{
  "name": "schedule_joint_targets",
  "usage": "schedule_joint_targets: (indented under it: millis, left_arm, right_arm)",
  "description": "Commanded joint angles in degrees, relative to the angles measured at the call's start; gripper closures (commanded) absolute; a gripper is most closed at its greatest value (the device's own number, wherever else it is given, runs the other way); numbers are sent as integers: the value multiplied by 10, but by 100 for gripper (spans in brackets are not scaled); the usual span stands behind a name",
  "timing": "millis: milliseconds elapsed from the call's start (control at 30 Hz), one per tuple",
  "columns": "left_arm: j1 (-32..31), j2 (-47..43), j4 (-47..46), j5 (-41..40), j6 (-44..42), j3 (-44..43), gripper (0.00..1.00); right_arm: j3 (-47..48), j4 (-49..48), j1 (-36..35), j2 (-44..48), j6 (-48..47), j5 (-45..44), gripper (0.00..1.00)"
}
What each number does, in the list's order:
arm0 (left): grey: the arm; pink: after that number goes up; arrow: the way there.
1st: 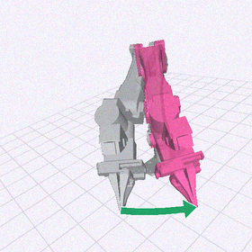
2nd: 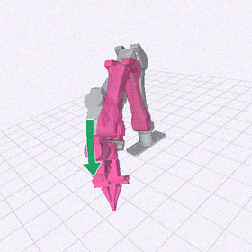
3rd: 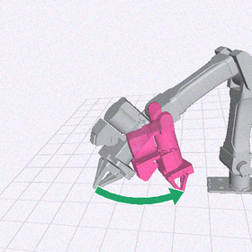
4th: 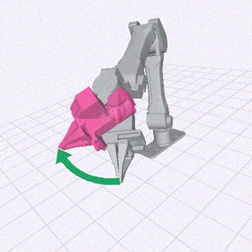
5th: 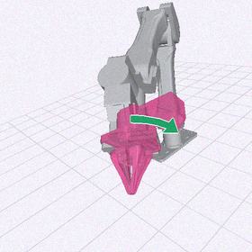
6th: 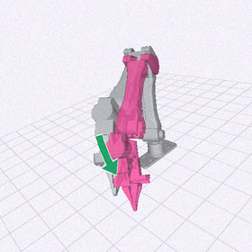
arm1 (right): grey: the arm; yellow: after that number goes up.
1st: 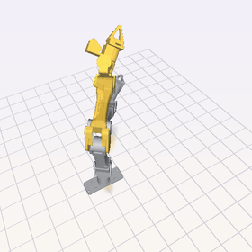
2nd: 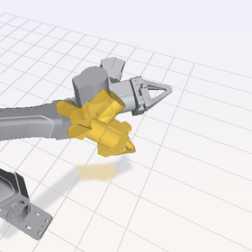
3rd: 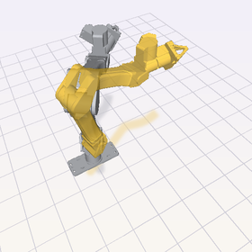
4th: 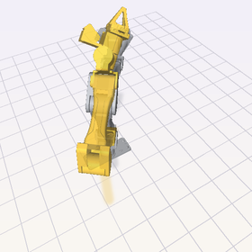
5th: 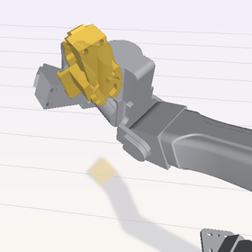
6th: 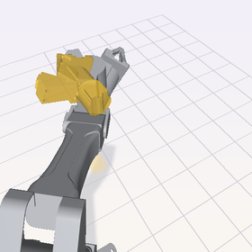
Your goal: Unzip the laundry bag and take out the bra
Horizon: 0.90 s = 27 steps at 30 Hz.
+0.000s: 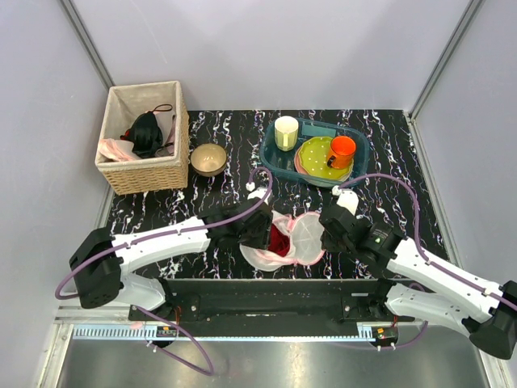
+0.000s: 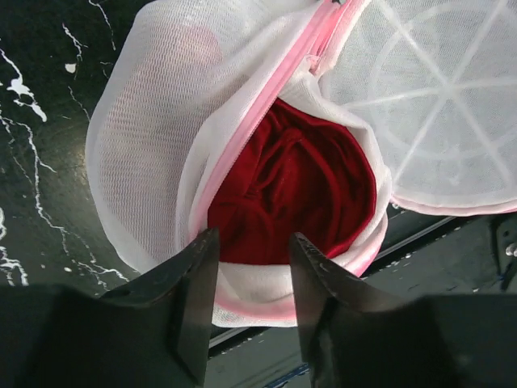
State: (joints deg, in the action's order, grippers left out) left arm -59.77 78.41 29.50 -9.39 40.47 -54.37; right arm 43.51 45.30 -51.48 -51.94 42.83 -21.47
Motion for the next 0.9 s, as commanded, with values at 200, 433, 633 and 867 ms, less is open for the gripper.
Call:
schedule_joint_targets:
  millis: [200,433,633,867]
  left_arm:
    - [-3,-62,-62,59,-44,15,51]
    - [-49,-4,-71,65,-64,-17,47]
    - [-54,48,-77,62,-75,-32,35]
    - [-54,68,-88,40,-73,-37,37]
  right_arm:
    - [5,-11,-4,7,-11,-12,100]
    - [6,-17,-3,11,-9,-9,100]
    - [-2,-14,-4,28,-1,-6,100]
    - [-16,-10,-4,40,9,2,100]
